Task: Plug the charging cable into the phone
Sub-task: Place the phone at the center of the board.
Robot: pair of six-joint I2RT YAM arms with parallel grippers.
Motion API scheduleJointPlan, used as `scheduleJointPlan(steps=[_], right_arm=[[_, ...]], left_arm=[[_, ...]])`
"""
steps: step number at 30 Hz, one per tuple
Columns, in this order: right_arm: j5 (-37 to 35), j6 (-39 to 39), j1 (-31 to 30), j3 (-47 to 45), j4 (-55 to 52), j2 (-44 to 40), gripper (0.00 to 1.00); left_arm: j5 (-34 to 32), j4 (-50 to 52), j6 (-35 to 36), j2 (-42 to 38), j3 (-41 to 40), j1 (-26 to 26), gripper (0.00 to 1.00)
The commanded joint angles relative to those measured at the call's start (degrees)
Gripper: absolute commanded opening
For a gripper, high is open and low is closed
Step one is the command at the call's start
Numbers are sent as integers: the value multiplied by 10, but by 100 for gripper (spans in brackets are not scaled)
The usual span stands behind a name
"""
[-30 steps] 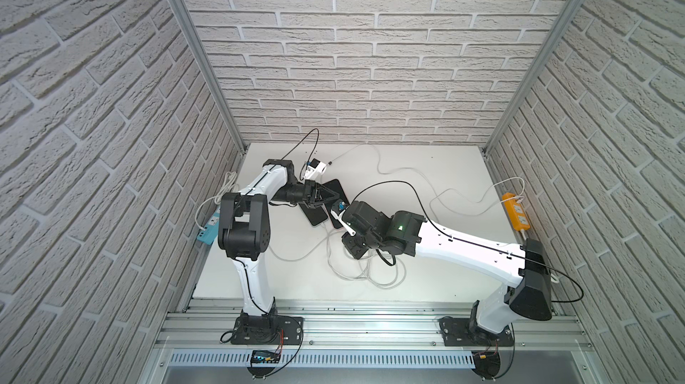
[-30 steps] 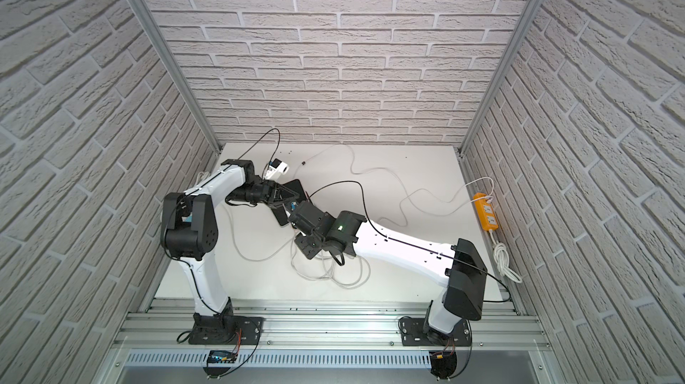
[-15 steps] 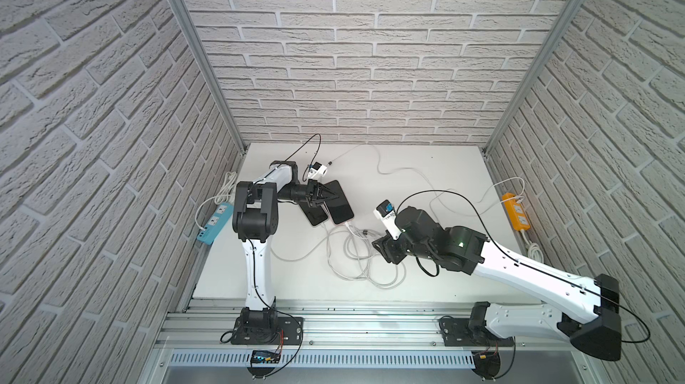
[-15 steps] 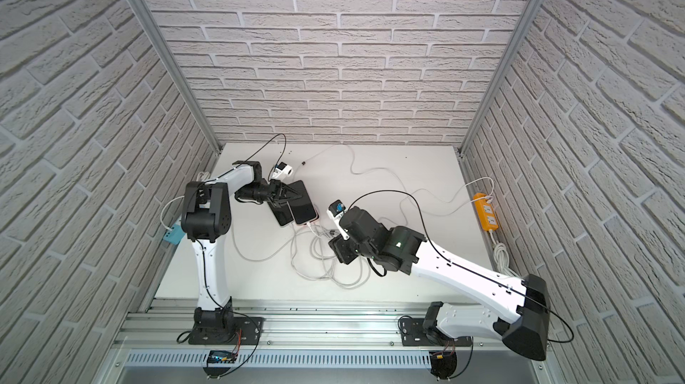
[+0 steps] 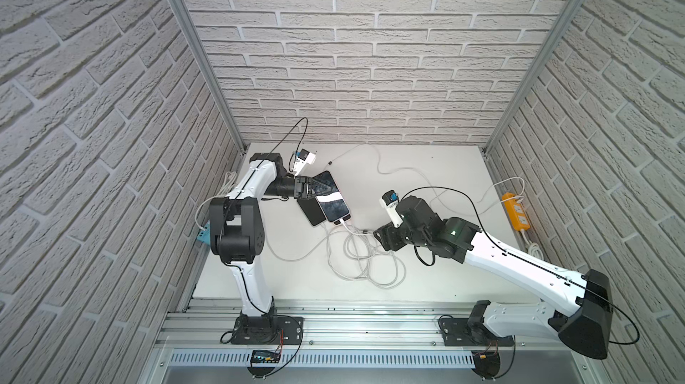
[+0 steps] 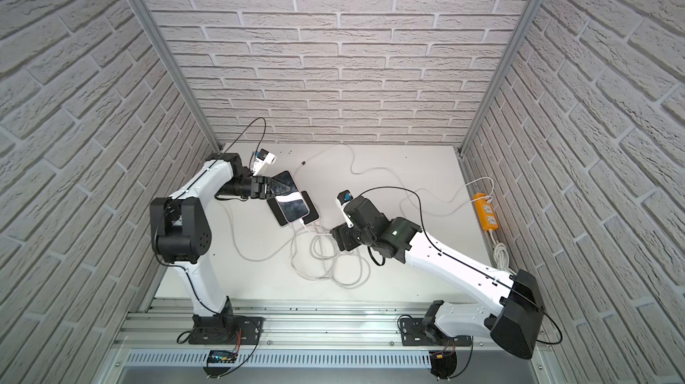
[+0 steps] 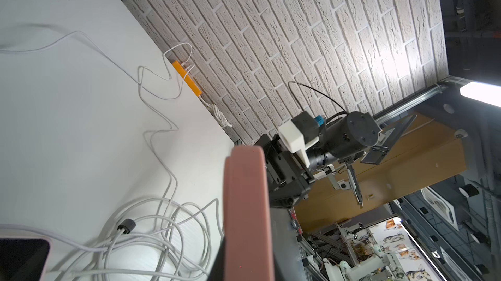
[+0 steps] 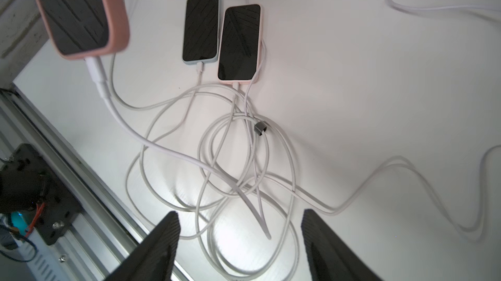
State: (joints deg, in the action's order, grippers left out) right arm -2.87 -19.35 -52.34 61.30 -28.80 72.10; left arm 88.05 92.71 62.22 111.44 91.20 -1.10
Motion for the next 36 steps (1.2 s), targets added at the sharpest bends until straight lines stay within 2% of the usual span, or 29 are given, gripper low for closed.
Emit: scheduleJointPlan(steps=[1, 4, 7, 8, 10, 14, 18, 24, 28, 30, 33, 34, 36], right_arm=[[85, 33, -10, 57, 55, 17, 100], [196, 85, -9, 110, 59, 58, 100], [262, 115, 3, 171, 47, 110, 100], [276, 114, 15, 196, 34, 133, 100], [303, 92, 46, 236, 22, 179, 93], [394, 49, 92, 262, 65, 243, 85], [425, 65, 92, 312, 27, 299, 80], [455, 52, 93, 296, 73, 327, 78], [494, 38, 92, 314, 90, 358, 61], [504, 29, 93, 320, 101, 365, 45], [528, 26, 93, 336, 97, 379, 23], [532, 26, 93, 338, 95, 380, 18], [531, 32, 93, 333, 91, 377, 10]], left_arm=[[93, 107, 18, 16, -4, -2, 3], [94, 106, 17, 17, -9, 0, 3], [93, 107, 17, 11, -18, 4, 4], [93, 107, 18, 8, -21, 6, 4], [93, 107, 19, 3, -28, 9, 4], [93, 106, 22, -2, -36, 11, 4], [93, 107, 20, -1, -35, 12, 4], [94, 107, 20, -2, -36, 12, 5], [94, 106, 20, -3, -39, 13, 5], [93, 106, 22, -8, -42, 14, 10], [94, 106, 31, -19, -48, 15, 29], [93, 107, 35, -23, -51, 15, 35], [93, 107, 43, -32, -57, 15, 53]])
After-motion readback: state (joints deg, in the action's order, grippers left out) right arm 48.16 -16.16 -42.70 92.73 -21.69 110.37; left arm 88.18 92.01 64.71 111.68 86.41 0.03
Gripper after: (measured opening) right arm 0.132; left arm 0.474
